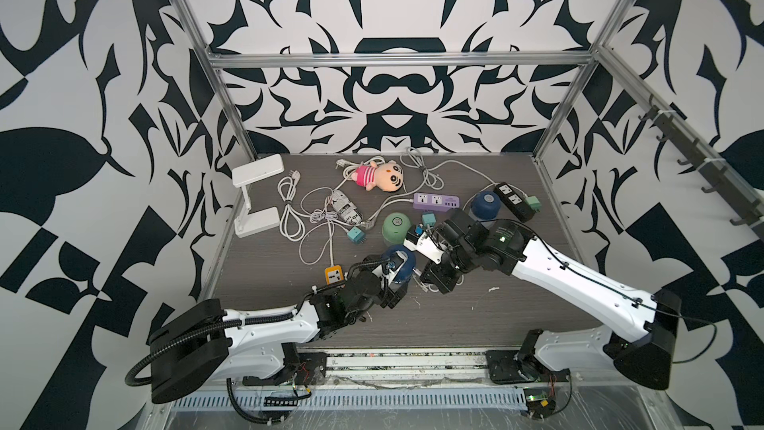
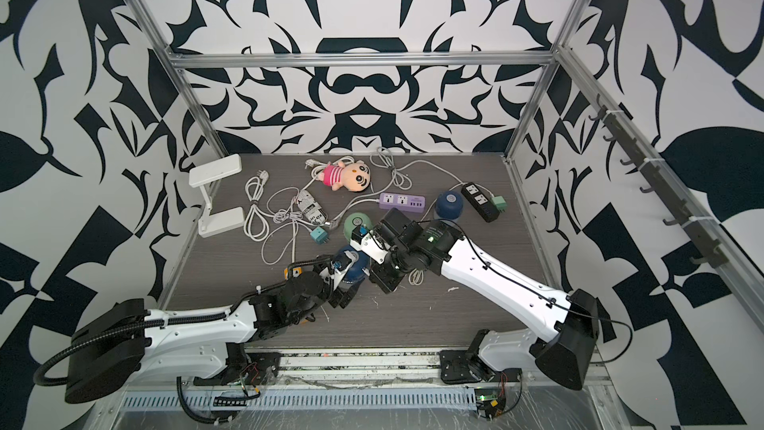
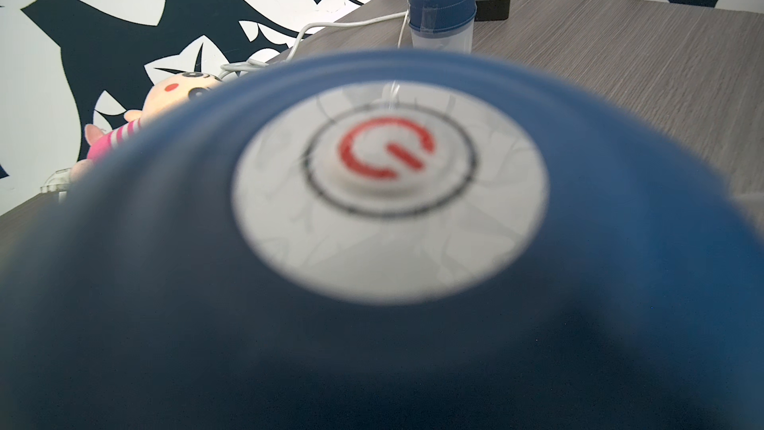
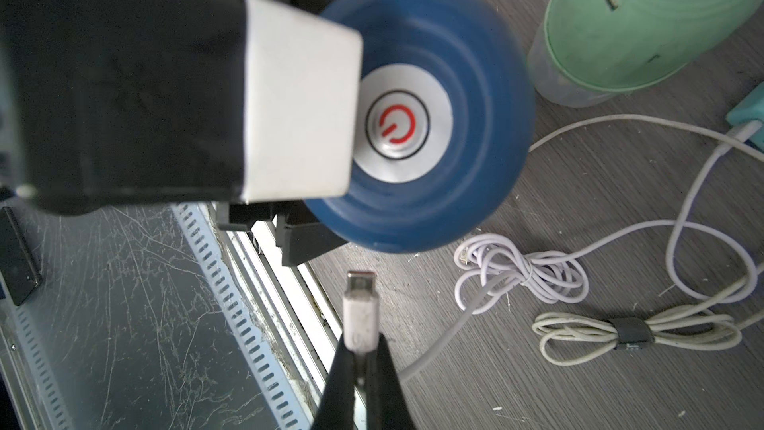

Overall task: Charge the cordless meat grinders
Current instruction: Insert the charging cable into the cordless meat grinder.

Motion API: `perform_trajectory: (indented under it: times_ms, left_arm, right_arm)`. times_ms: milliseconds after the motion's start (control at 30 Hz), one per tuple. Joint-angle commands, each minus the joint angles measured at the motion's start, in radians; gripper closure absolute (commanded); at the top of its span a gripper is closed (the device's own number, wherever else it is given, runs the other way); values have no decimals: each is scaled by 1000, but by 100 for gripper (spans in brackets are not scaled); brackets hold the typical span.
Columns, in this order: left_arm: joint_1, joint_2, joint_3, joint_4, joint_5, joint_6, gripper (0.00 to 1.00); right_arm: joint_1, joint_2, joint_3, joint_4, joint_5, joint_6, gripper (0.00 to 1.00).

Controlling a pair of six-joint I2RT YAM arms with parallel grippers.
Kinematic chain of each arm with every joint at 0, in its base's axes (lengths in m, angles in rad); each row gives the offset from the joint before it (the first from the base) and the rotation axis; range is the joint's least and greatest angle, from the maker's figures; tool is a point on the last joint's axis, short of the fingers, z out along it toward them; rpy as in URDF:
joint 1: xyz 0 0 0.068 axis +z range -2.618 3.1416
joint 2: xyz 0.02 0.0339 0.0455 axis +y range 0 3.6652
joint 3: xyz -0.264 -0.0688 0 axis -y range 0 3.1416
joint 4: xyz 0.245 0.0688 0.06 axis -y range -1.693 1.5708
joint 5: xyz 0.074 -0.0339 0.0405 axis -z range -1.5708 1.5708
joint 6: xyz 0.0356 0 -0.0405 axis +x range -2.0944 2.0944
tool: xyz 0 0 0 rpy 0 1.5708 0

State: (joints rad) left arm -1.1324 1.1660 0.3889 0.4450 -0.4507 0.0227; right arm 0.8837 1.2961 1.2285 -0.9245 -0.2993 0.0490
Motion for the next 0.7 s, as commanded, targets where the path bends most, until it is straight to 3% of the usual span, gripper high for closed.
perform_trajectory:
  times_ms: [0,667]
  left_arm:
    - [6,-30,25,61,-10,-16,63]
    - [6,-54,12,22,33,-25,63]
  right_arm:
    - [10,-6,27,-10,-12,1,100]
    - [14,6,29,0,23,-3,100]
